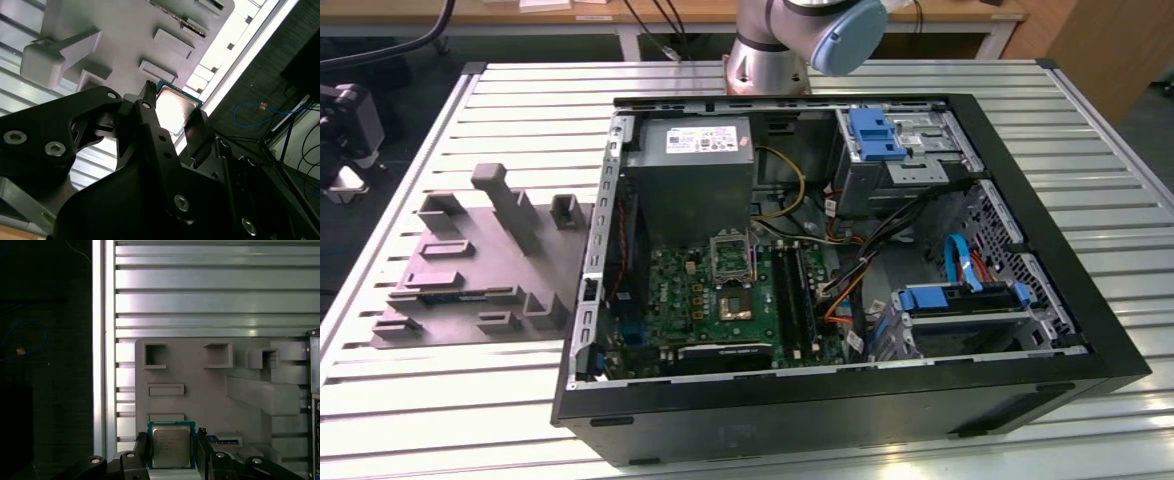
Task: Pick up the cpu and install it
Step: 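Pick up the cpu and move it towards the insertion slot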
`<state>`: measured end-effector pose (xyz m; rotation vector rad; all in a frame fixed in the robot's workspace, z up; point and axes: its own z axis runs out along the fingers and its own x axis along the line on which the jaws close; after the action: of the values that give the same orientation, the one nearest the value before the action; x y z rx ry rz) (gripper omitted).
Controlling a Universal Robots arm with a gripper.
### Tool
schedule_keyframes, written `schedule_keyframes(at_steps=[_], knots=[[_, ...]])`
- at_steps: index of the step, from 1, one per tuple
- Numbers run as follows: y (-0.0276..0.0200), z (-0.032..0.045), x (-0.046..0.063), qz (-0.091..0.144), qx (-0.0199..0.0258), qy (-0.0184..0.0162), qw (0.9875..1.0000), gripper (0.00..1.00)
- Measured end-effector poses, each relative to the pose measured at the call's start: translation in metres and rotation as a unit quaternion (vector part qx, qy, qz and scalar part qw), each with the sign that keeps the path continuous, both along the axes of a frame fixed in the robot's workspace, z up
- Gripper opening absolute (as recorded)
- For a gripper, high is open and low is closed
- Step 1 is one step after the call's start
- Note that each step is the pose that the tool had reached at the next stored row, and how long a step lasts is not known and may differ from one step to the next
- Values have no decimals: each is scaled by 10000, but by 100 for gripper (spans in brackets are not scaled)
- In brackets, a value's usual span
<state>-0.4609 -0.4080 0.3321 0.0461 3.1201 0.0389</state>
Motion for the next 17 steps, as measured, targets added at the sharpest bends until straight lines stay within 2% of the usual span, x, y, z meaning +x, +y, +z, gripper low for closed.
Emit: schedule_keyframes(at_steps=[12, 17], knots=[[0, 30, 0, 0, -1, 2, 10000, 47], [0, 118, 0, 0, 0, 1, 10000, 47]])
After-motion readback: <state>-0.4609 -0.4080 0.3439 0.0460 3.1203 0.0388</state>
